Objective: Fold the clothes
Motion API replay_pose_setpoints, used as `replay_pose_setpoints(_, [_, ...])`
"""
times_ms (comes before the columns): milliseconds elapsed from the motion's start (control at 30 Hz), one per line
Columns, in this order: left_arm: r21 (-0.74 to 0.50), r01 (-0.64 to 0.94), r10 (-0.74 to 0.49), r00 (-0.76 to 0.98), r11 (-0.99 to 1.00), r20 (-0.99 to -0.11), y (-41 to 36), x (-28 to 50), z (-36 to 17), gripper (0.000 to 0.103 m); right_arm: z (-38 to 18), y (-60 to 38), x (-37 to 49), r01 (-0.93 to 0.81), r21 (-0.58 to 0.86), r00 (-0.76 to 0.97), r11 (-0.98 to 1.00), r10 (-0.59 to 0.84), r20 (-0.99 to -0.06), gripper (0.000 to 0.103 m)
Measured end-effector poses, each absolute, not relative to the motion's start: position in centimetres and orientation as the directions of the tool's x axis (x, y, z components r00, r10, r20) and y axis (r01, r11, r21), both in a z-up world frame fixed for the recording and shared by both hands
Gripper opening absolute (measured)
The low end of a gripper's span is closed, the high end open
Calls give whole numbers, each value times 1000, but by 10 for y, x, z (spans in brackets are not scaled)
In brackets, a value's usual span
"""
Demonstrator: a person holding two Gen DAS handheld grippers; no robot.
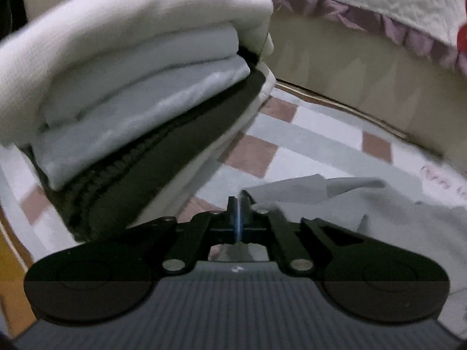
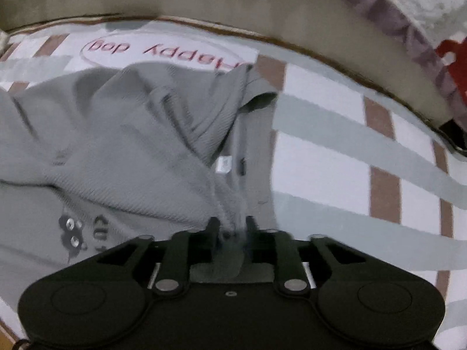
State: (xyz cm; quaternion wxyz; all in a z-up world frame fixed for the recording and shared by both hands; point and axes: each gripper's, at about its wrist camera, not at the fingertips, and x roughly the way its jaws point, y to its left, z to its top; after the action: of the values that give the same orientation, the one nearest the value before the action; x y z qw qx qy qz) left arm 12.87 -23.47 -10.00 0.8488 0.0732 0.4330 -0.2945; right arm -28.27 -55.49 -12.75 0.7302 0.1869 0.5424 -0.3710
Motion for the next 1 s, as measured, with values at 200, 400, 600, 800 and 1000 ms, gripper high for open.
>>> replay_pose_setpoints(200, [-229,555,-499,405,800,-766,-232,134,-99,27,-103,-565,-284,756,98,395,647,-331,-857,40])
replay_pose_setpoints(400, [-223,556,-504,424,801,-752,-249,136,-105,67,-111,-578,-279,695,388,599,606,-189,-778,43])
replay_pose_setpoints(600, [-218,557,-509,443,802,-738,-266,137,-111,4,-143,-576,-263,728,304,508,615,-186,-841,47])
replay_pose_setpoints(800, [-264,561,-592,551,784,-588,-241,121,-67,4,-141,-578,-266,718,308,527,624,-198,-827,52])
replay_pose_setpoints(1000, [-211,505,-485,507,837,-713,-188,90,-74,4,-130,-583,-281,720,389,576,574,-181,-797,56])
